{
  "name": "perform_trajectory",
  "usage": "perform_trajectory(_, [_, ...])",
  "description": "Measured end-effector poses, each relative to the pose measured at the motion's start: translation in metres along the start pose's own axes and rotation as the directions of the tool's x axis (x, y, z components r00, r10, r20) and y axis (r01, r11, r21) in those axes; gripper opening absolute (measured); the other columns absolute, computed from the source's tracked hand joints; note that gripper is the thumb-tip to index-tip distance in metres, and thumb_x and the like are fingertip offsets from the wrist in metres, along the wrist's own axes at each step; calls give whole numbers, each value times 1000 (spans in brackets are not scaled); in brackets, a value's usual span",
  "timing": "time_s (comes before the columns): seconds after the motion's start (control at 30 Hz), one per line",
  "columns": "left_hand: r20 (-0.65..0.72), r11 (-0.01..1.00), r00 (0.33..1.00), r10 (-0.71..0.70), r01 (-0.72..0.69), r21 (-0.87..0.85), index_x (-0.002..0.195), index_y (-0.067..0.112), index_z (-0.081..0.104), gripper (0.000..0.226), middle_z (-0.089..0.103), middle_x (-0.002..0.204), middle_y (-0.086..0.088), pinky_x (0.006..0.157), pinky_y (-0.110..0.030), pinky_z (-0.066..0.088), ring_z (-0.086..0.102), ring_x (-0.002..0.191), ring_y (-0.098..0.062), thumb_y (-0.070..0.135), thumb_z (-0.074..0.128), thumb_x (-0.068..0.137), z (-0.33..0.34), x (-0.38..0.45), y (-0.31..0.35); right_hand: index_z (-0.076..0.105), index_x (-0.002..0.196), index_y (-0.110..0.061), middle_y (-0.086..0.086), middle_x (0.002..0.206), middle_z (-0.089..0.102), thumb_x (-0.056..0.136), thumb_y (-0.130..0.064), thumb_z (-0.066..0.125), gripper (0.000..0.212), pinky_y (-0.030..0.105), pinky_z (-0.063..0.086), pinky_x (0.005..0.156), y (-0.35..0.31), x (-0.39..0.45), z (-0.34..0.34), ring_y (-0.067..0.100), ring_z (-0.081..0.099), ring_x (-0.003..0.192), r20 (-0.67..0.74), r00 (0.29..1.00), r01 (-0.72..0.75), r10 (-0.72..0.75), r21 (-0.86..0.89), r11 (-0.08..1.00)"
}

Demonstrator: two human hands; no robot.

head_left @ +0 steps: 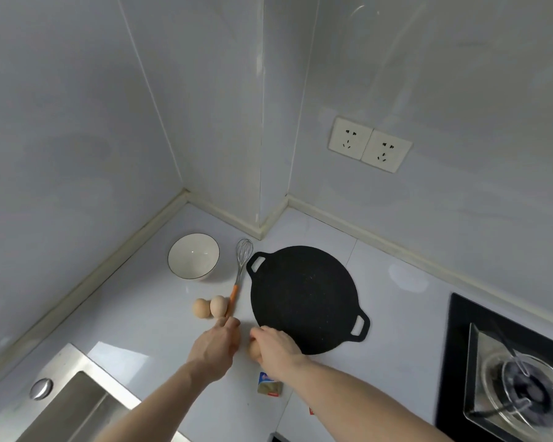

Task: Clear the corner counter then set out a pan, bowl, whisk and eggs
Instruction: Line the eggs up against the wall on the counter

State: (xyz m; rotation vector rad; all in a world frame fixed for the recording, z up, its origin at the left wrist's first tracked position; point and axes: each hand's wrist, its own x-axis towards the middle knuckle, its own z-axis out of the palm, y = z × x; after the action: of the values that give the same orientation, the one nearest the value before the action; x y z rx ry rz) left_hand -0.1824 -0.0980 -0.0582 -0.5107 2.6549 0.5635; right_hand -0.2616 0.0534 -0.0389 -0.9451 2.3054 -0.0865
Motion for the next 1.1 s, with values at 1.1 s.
perform_trajectory(1.1, [64, 911, 969, 238, -200, -361, 139, 21, 49, 51, 56, 130, -4, 98, -39, 53, 56, 117, -27, 24, 67, 92, 2, 151, 311, 59, 113, -17, -6, 96, 58, 90, -27, 71, 27, 30, 49, 83, 317, -90, -75, 21, 60, 96, -190, 593, -324, 782, 833, 448])
